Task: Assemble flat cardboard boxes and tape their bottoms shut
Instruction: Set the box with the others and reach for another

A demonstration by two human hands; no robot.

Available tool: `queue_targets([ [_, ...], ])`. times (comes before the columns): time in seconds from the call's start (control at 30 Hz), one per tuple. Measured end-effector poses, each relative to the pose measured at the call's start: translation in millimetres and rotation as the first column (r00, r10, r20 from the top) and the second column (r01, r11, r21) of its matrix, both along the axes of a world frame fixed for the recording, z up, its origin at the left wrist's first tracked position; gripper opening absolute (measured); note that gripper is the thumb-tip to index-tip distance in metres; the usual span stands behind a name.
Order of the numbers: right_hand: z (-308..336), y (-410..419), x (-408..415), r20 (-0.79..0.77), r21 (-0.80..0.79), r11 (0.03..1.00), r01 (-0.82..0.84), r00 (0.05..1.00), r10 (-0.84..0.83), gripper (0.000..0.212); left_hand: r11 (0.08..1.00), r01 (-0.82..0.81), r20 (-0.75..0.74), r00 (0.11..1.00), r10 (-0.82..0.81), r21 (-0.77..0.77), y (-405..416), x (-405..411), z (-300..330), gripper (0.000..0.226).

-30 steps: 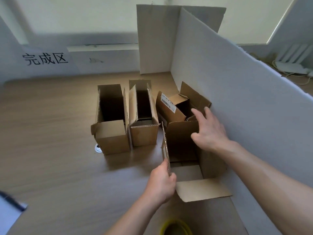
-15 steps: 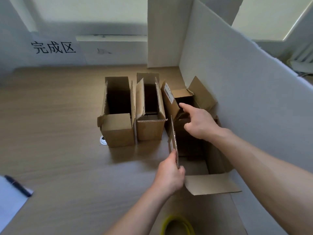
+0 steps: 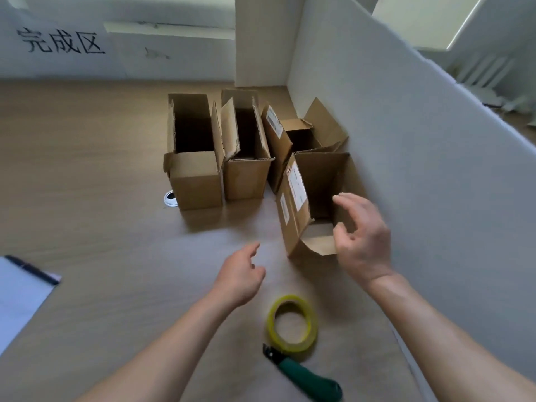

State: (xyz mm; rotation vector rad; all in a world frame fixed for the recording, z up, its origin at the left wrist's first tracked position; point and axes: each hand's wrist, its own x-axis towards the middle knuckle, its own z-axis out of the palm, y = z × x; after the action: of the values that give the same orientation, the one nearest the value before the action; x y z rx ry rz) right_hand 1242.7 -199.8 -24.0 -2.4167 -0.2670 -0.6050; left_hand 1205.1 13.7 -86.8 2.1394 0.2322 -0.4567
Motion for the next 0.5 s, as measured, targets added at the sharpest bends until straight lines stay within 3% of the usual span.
queue_targets([
  [0.1,-24,12,-62,-0.007,-0.075,0.975,-0.207,0.978,0.207,0.03,0.999,-0.03,-0.023,0.999,0.03,0.032,28,-41,-9,0.059],
  [0.17,-45,21,-95,-0.237,-0.183,0.929,-0.322,0.931,0.276,0.025,0.998,-0.05,-0.033,0.998,0.051,0.039,42,-66,-16,0.056],
  [0.23,-68,27,-116,-0.556,-0.341,0.865,-0.369,0.821,0.13,0.047,0.996,-0.067,-0.049,0.996,0.069,0.054,53,-87,-23,0.054],
  [0.3,-89,29,-129,-0.714,-0.463,0.779,-0.422,0.699,-0.045,0.075,0.994,-0.081,-0.066,0.994,0.086,0.071,59,-106,-29,0.052],
  [0.37,-103,31,-138,-0.745,-0.505,0.738,-0.448,0.658,-0.11,0.079,0.991,-0.115,-0.084,0.989,0.121,0.066,61,-124,-30,0.051],
  [0.5,-119,30,-146,-0.695,-0.559,0.706,-0.434,0.71,-0.114,0.065,0.979,-0.19,-0.084,0.977,0.195,0.069,65,-156,-31,0.051],
])
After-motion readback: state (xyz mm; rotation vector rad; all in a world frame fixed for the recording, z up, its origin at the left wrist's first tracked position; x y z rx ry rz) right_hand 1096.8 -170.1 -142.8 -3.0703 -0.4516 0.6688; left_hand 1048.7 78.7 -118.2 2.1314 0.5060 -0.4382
